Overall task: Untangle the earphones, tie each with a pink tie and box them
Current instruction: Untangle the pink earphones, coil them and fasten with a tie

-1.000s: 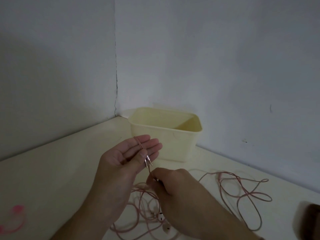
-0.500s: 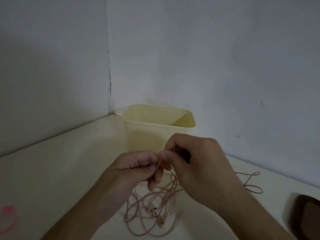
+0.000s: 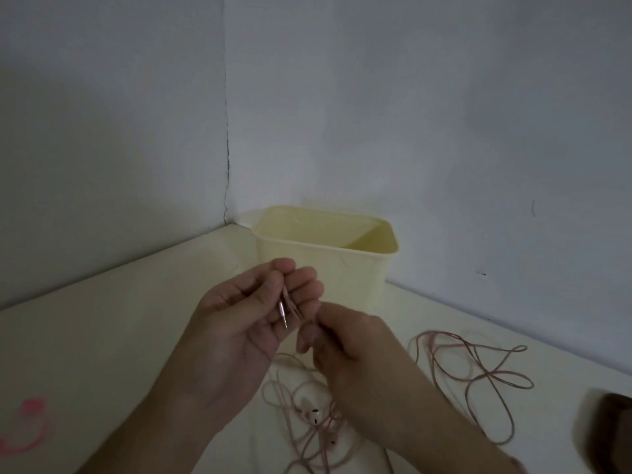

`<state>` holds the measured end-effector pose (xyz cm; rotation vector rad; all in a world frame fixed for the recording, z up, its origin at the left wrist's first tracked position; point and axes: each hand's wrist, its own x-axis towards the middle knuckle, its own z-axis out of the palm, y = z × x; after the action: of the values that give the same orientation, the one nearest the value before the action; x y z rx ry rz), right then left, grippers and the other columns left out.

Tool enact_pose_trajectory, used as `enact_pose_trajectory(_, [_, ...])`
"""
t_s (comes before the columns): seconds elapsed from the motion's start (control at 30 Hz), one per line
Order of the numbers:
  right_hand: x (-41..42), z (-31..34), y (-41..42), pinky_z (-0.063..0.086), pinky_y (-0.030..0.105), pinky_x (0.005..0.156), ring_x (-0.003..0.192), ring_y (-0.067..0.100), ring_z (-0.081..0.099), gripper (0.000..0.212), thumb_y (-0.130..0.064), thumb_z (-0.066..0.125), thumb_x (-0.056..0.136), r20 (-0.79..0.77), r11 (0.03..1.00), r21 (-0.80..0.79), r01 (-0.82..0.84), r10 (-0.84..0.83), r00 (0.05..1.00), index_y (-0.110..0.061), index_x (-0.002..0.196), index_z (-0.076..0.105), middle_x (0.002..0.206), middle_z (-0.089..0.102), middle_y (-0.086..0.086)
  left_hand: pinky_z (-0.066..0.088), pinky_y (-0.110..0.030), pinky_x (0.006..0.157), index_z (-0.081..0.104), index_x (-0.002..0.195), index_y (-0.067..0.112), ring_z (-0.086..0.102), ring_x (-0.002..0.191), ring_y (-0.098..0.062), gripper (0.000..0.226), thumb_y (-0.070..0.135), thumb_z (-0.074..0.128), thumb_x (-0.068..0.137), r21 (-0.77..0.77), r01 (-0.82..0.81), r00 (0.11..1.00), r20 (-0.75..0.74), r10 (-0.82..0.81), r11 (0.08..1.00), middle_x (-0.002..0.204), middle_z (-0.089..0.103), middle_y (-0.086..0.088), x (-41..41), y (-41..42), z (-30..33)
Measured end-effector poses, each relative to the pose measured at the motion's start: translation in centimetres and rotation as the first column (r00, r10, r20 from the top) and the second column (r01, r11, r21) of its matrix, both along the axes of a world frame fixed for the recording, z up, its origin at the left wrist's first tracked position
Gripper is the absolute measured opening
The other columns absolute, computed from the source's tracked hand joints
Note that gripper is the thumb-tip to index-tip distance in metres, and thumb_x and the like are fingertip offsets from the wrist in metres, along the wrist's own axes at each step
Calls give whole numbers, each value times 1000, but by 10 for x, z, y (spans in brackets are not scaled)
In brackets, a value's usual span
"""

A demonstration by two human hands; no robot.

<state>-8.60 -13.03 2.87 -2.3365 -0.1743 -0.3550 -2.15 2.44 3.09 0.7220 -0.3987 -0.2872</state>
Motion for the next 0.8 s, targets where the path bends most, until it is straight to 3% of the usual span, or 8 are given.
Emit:
enact_pose_trajectory(0.1, [-4, -2, 10, 36, 16, 59, 63, 3, 54, 21, -17, 53, 104, -77, 996, -81, -32, 25, 997, -27, 89, 62, 67, 59, -18, 64, -35, 80, 72, 104, -8, 77, 103, -38, 27, 1, 53, 88, 1, -83, 996, 38, 83, 997, 110, 76, -28, 2, -2, 1])
enact_pose_trajectory(0.17, [-6, 2, 14, 40, 23, 61, 63, 6, 51, 16, -24, 53, 105, -106, 989, -137, -49, 34, 994, -27, 92, 62, 68, 55, -11, 63, -37, 86, 66, 112, -9, 76, 104, -39, 25, 0, 55, 91, 106, -172, 977, 143, 156, 979, 109, 77, -26, 3, -1, -1])
enact_pose_trajectory(0.3, [-13, 16, 12, 49, 33, 66, 67, 11, 55, 12, -34, 57, 101, -22, 981, -186, -49, 45, 999, -30, 90, 58, 71, 56, -8, 60, -34, 84, 76, 101, 16, 78, 94, -21, 18, 3, 64, 99, 458, -427, 857, 479, 189, 780, 96, 81, -6, 7, -4, -18])
enact_pose_trajectory(0.37, [-16, 26, 6, 45, 26, 61, 65, 9, 57, 15, -33, 63, 98, 49, 988, -151, -11, 18, 999, -30, 85, 59, 69, 61, -11, 56, -35, 76, 77, 94, 22, 74, 85, -20, 18, 14, 61, 92, 548, -347, 867, 497, 38, 761, 89, 79, -6, 7, -6, -23])
enact_pose_trajectory(0.43, [-18, 36, -2, 40, 18, 57, 62, 6, 59, 20, -28, 66, 98, 74, 996, -88, 22, -16, 997, -25, 78, 65, 63, 64, -17, 50, -28, 66, 75, 88, 14, 62, 69, -21, 17, 18, 58, 90, 560, -212, 891, 447, -77, 801, 73, 70, -7, 4, -6, -21])
enact_pose_trajectory(0.6, [-14, 41, -17, 38, 17, 52, 49, 8, 46, 26, -28, 68, 99, 91, 995, 21, 98, -100, 991, -25, 73, 69, 50, 51, -13, 33, -30, 59, 68, 87, -4, 37, 61, -22, 37, 28, 53, 97, 492, 35, 944, 269, -190, 870, 63, 42, -11, 0, 2, -12])
enact_pose_trajectory(0.7, [-11, 33, -20, 36, 19, 51, 48, 8, 42, 26, -32, 65, 100, 92, 990, 76, 117, -123, 988, -21, 77, 67, 49, 46, -10, 35, -29, 54, 64, 87, -5, 34, 57, -21, 29, 22, 56, 97, 370, 250, 937, 142, -320, 895, 63, 37, -7, -3, 0, -8])
enact_pose_trajectory(0.8, [-6, 24, -18, 39, 21, 54, 54, 7, 46, 28, -32, 61, 102, 115, 991, 77, 107, -115, 987, -21, 77, 65, 57, 52, -5, 44, -27, 54, 66, 93, -1, 44, 54, -16, 20, 17, 61, 99, 193, 351, 916, 130, -379, 916, 65, 47, -6, -1, 1, -11])
